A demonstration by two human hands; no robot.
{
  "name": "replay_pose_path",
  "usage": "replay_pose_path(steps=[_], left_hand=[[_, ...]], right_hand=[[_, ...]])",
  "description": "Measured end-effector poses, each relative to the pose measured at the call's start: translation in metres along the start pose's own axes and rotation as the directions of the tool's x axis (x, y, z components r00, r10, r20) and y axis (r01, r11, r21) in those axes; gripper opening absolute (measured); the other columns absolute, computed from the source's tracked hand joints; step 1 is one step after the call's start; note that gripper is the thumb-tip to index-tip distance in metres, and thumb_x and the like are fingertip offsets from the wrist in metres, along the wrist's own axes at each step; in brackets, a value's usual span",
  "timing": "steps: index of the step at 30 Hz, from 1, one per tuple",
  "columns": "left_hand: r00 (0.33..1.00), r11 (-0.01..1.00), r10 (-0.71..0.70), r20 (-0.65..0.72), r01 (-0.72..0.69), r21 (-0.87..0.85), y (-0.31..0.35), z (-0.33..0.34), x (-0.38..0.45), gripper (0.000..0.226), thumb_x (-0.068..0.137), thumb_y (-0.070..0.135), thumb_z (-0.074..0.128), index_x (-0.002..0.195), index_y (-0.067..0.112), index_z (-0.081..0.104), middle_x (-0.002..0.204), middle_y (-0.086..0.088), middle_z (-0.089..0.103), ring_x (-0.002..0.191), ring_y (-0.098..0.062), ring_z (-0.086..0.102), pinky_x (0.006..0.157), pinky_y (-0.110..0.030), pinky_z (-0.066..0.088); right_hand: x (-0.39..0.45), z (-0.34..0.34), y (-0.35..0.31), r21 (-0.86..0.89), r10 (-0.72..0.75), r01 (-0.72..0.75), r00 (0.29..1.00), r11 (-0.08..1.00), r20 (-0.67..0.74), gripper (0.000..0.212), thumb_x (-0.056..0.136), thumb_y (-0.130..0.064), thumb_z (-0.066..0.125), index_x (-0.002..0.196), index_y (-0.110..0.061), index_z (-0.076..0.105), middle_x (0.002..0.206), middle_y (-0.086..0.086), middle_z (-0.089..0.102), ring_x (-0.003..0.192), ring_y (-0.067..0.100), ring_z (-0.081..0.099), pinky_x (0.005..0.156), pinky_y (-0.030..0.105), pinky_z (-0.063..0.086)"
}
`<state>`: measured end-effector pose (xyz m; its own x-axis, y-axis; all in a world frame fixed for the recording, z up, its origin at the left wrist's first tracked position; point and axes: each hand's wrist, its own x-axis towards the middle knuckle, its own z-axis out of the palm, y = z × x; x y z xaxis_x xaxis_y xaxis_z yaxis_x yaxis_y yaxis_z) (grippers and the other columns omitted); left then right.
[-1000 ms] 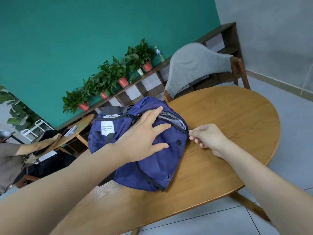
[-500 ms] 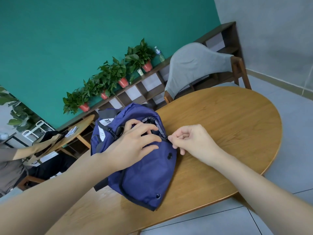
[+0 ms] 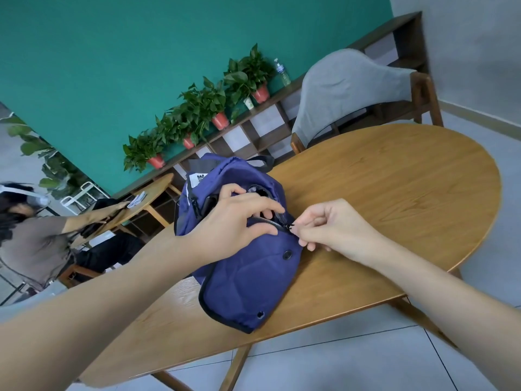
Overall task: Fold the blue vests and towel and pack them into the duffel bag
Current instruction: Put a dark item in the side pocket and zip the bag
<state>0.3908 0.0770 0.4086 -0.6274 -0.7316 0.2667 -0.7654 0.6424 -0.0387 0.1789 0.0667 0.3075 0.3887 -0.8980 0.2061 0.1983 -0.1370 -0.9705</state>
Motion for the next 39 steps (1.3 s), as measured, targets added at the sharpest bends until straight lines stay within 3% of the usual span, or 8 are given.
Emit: replay_pose_path(steps=[5,9,12,21,30,34,37,39], left_hand=[[0.991,0.999,-0.030,0.133,0.025,0.041,0.007,0.003,0.012,0.024,0.085,0.046,0.075,0.109,0.042,0.075,0.086,0.018,0.056,0.093,0.005,0.041,0.090,-0.022,0.019],[0.988,1.000,-0.030,0.149,0.029,0.007,0.009,0.005,0.019,0.010,0.091,0.037,0.072,0.098,0.041,0.078,0.083,0.015,0.061,0.088,-0.003,0.048,0.088,-0.024,0.020],[0.985,0.988,0.080,0.153,-0.099,0.117,0.007,0.007,0.020,0.014,0.094,0.037,0.063,0.095,0.039,0.077,0.084,0.018,0.065,0.080,-0.001,0.045,0.082,-0.022,0.019],[0.916,0.865,0.378,0.133,-0.401,0.301,0.011,0.004,0.026,0.016,0.097,0.032,0.063,0.092,0.023,0.076,0.083,0.011,0.069,0.074,-0.006,0.050,0.072,-0.022,0.034],[0.918,0.959,0.107,0.381,-0.197,0.206,0.019,0.006,0.038,0.024,0.094,0.024,0.063,0.117,0.019,0.069,0.096,0.004,0.069,0.087,-0.020,0.063,0.074,-0.044,0.054],[0.908,0.933,0.150,0.392,-0.261,0.247,0.013,0.014,0.037,0.024,0.093,0.014,0.065,0.116,0.020,0.068,0.103,0.003,0.064,0.088,-0.022,0.060,0.081,-0.039,0.051],[0.902,0.888,0.220,0.371,-0.343,0.306,0.004,0.021,0.038,0.025,0.086,0.003,0.069,0.104,0.020,0.069,0.093,0.004,0.064,0.077,-0.019,0.060,0.073,-0.025,0.045],[0.892,0.859,0.253,0.376,-0.385,0.338,0.003,0.025,0.039,0.028,0.083,-0.001,0.069,0.100,0.021,0.067,0.085,0.004,0.063,0.072,-0.021,0.060,0.067,-0.031,0.050]], right_hand=[[-0.006,0.010,0.008,0.102,-0.070,0.080,0.993,0.992,-0.097,0.011,0.085,-0.006,0.077,0.074,-0.005,0.075,0.061,0.008,0.069,0.050,0.008,0.056,0.050,0.016,0.044],[-0.009,0.011,0.016,0.049,-0.113,0.118,0.989,0.992,-0.091,0.025,0.071,-0.029,0.089,0.087,-0.012,0.081,0.076,0.008,0.076,0.071,0.018,0.070,0.073,0.031,0.059],[-0.011,0.011,0.018,0.025,-0.101,0.103,0.993,0.994,-0.058,0.031,0.070,-0.030,0.090,0.096,-0.016,0.080,0.082,0.001,0.078,0.084,0.013,0.074,0.083,0.027,0.058],[-0.001,0.009,0.029,-0.276,-0.283,0.249,0.955,0.928,-0.089,0.022,0.076,-0.016,0.087,0.088,-0.024,0.069,0.087,-0.008,0.066,0.075,0.007,0.059,0.070,0.012,0.045],[0.010,0.014,0.049,-0.324,-0.238,0.163,0.948,0.932,-0.209,0.030,0.076,-0.010,0.086,0.095,-0.023,0.066,0.091,-0.006,0.059,0.072,0.012,0.061,0.058,0.012,0.049],[0.011,0.010,0.052,-0.409,-0.251,0.149,0.945,0.900,-0.208,0.018,0.078,-0.018,0.085,0.089,-0.023,0.071,0.087,-0.009,0.063,0.073,0.004,0.056,0.068,0.010,0.042],[0.010,0.009,0.051,-0.391,-0.228,0.141,0.956,0.909,-0.185,0.017,0.081,-0.017,0.082,0.085,-0.028,0.070,0.088,-0.010,0.066,0.073,0.001,0.056,0.068,0.008,0.041],[0.009,0.008,0.049,-0.387,-0.223,0.140,0.958,0.911,-0.178,0.025,0.082,-0.015,0.081,0.080,-0.034,0.065,0.087,-0.011,0.067,0.072,-0.003,0.056,0.068,0.006,0.040]])
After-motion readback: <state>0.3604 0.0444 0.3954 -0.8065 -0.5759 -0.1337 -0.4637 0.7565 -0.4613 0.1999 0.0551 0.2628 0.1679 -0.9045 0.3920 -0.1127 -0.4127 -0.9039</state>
